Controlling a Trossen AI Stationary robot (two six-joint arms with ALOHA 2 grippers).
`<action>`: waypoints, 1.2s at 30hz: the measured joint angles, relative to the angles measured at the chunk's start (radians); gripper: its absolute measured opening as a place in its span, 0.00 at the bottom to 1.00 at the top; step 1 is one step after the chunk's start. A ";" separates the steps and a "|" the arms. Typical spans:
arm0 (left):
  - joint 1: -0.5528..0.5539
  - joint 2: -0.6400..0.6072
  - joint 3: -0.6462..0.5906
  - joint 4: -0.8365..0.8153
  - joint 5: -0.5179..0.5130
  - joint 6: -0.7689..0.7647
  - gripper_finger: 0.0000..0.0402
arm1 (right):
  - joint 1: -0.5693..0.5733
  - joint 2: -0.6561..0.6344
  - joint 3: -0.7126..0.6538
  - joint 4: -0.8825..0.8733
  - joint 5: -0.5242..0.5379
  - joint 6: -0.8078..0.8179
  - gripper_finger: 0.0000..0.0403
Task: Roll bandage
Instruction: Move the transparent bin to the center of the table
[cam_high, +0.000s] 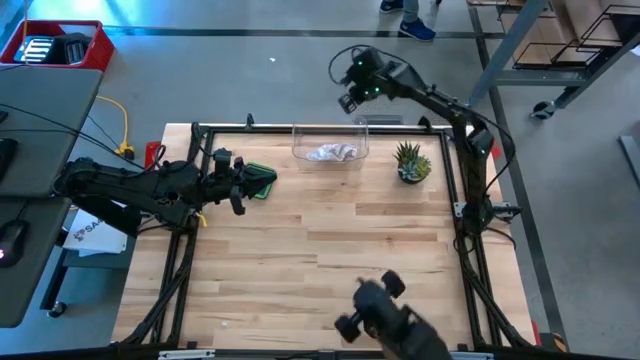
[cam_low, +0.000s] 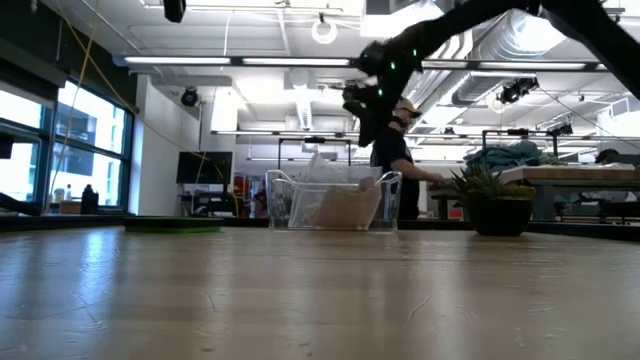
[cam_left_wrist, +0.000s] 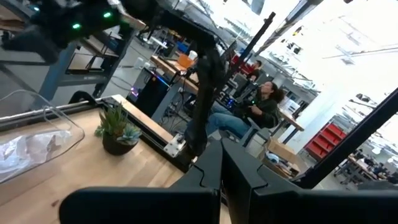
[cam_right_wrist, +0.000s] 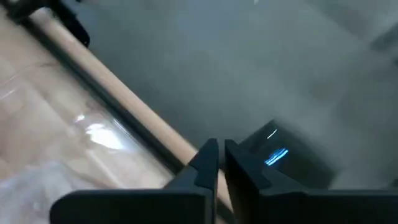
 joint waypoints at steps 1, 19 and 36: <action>0.000 0.000 0.000 0.001 0.000 0.000 0.00 | -0.023 0.019 0.000 0.004 -0.033 0.047 0.04; 0.001 0.001 0.000 0.012 -0.050 -0.130 0.00 | -0.063 0.408 0.310 -0.005 -0.438 0.484 0.00; -0.029 0.001 0.001 0.015 -0.041 -0.137 0.00 | 0.022 0.408 0.381 -0.444 -0.460 0.331 0.00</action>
